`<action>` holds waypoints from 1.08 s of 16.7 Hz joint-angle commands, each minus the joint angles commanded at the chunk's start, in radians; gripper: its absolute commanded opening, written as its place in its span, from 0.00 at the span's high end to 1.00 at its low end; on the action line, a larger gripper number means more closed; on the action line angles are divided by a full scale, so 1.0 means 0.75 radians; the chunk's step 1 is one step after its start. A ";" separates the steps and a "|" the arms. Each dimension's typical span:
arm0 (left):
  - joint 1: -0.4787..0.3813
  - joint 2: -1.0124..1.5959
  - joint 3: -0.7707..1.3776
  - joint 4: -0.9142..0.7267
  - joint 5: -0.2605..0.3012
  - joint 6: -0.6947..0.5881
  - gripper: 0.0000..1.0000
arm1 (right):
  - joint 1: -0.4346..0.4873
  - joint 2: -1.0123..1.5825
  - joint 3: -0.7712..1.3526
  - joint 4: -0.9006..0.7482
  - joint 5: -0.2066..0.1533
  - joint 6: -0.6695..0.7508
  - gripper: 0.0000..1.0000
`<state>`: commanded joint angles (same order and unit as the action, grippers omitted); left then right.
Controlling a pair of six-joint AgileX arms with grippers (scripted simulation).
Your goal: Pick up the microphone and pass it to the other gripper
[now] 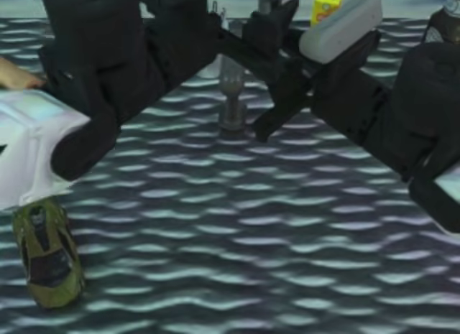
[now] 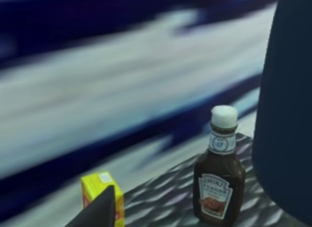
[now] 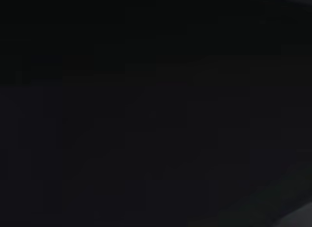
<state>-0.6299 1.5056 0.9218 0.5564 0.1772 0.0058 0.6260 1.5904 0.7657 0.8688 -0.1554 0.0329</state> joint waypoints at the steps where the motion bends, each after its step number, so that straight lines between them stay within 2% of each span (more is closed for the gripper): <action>1: -0.005 0.024 0.020 0.007 -0.005 0.000 0.00 | 0.000 0.000 0.000 0.000 0.000 0.000 1.00; 5: -0.008 0.033 0.027 0.010 -0.007 0.000 0.00 | 0.000 0.000 0.000 0.000 0.000 0.000 1.00; 18: -0.008 0.033 0.027 0.010 -0.007 0.000 0.98 | 0.000 0.000 0.000 0.000 0.000 0.000 1.00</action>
<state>-0.6357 1.5304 0.9423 0.5637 0.1719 0.0055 0.6260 1.5904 0.7657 0.8688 -0.1554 0.0329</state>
